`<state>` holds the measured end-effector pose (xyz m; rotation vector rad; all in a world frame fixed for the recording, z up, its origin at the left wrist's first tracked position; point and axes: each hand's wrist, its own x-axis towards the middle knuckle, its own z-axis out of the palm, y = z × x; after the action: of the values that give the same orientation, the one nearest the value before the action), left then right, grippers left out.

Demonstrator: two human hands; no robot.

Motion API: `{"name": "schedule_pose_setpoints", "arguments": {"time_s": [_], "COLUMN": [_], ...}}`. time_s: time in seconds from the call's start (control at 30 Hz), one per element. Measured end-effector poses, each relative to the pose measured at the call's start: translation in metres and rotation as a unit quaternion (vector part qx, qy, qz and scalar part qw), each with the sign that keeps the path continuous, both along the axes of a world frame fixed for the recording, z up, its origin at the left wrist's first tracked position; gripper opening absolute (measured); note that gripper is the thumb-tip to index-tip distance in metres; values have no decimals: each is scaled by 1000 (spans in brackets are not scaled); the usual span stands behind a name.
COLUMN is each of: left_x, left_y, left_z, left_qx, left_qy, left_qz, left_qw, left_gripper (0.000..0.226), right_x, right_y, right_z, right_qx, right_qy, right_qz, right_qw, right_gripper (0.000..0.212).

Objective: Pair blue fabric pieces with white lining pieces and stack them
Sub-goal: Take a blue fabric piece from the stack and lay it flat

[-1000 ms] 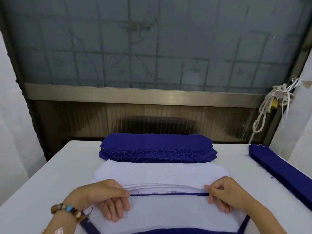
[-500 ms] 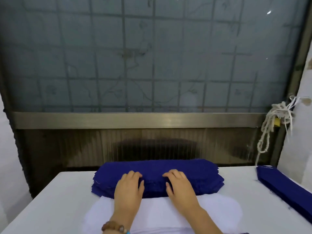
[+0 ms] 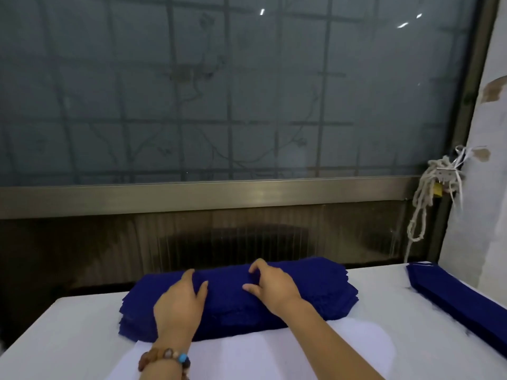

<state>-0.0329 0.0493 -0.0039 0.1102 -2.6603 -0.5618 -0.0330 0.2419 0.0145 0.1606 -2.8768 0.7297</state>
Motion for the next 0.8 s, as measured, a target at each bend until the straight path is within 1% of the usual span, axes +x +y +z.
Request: {"name": "schedule_pose_setpoints", "arguments": {"time_s": [0.07,0.13,0.2,0.27,0.4,0.47,0.53,0.67,0.73,0.8], "left_x": [-2,-1,0,-2,-1,0,1,0,0,-1], "left_y": [0,6,11,11,6,5,3,-2,-5,-10], "left_z": [-2,-5,-9,-10,-10,-8,-6,-1,0,2], "left_qx": [-36,-63,-68,-67,-35,-19,-19,-73,-68,-45], "left_qy": [4,6,4,10,35,46,50,37,29,19], "left_qz": [11,24,36,37,20,4,-3,8,-9,-40], "left_qw": [999,998,997,997,999,999,999,997,997,998], "left_gripper": [53,51,48,45,38,33,27,22,18,12], "right_x": [-4,-9,-13,-16,-15,-16,-17,-20,-20,-20], "right_y": [4,6,7,8,9,11,13,14,14,14], "right_z": [3,3,2,0,-4,-3,0,3,3,2], "right_qx": [16,50,71,72,28,15,7,-4,-16,-24], "right_qy": [-27,-41,-43,-28,-3,-9,-21,-47,-50,-52], "right_qz": [5,10,12,14,21,26,31,37,39,41], "right_qw": [999,998,996,997,999,1000,999,998,998,998], "right_gripper": [56,62,62,59,47,45,48,54,50,43]}}
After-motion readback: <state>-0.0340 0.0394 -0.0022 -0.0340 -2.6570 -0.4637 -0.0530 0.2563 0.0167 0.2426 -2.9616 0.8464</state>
